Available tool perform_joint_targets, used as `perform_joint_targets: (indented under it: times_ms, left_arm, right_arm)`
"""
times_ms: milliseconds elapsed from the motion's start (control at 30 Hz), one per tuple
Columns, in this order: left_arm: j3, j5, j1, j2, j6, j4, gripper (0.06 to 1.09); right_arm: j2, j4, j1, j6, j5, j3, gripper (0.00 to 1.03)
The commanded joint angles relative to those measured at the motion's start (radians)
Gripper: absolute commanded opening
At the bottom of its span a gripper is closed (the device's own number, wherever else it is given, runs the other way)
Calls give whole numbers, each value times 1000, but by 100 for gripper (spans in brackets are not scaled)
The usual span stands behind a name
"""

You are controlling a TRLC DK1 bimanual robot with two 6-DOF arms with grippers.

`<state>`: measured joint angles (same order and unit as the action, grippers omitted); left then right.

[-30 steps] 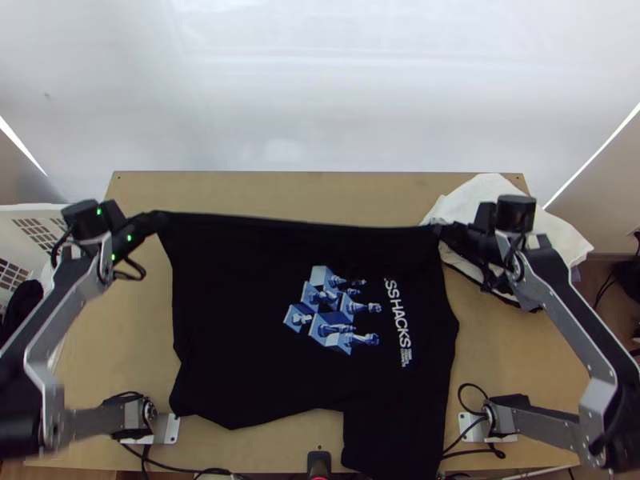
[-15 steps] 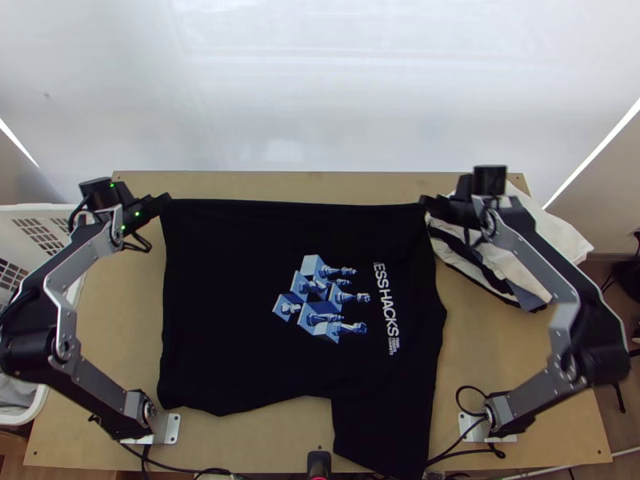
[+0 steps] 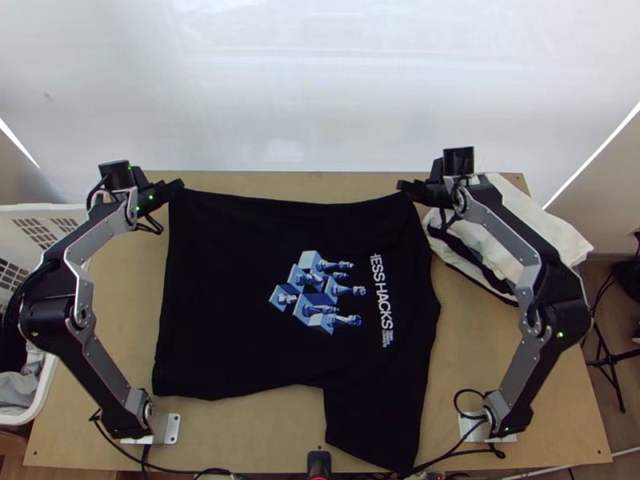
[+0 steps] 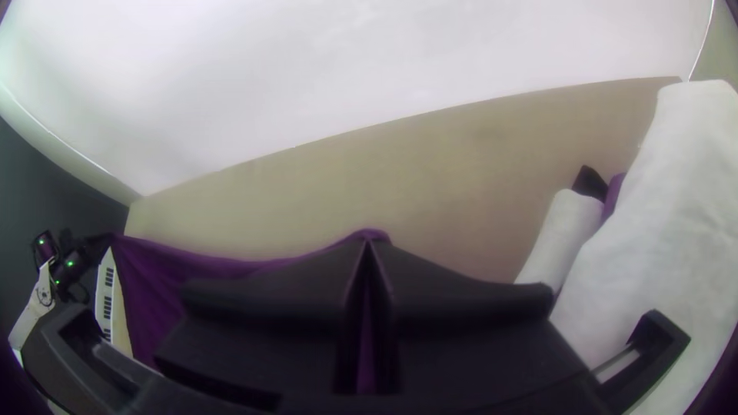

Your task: Fold the t-shirt

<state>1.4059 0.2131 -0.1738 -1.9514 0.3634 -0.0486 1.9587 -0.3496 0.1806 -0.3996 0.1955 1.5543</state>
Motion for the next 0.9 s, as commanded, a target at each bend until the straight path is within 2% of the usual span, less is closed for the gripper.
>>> perform_joint_targets:
  times_ms: [0, 100, 267, 433, 600, 867]
  left_arm:
    - [62, -9, 16, -15, 2, -83, 9]
    - [71, -9, 17, 9, 9, -171, 9]
    - [157, -4, 26, -30, -3, -438, 9]
    - [157, 0, 26, -24, -21, -490, 9]
    - [146, 25, 25, 12, -72, -577, 9]
    - [127, 74, -33, 43, -130, -609, 9]
  right_arm:
    - [46, -22, 2, -2, -14, 56, 3]
    - [29, -34, -1, 5, -14, 55, 3]
    - [32, -51, 5, 21, -16, 56, 3]
    - [11, -97, 17, 27, -18, 56, 3]
    - [-61, -223, 36, 50, -18, 41, 3]
    - [-190, -336, 40, 125, -21, -65, 3]
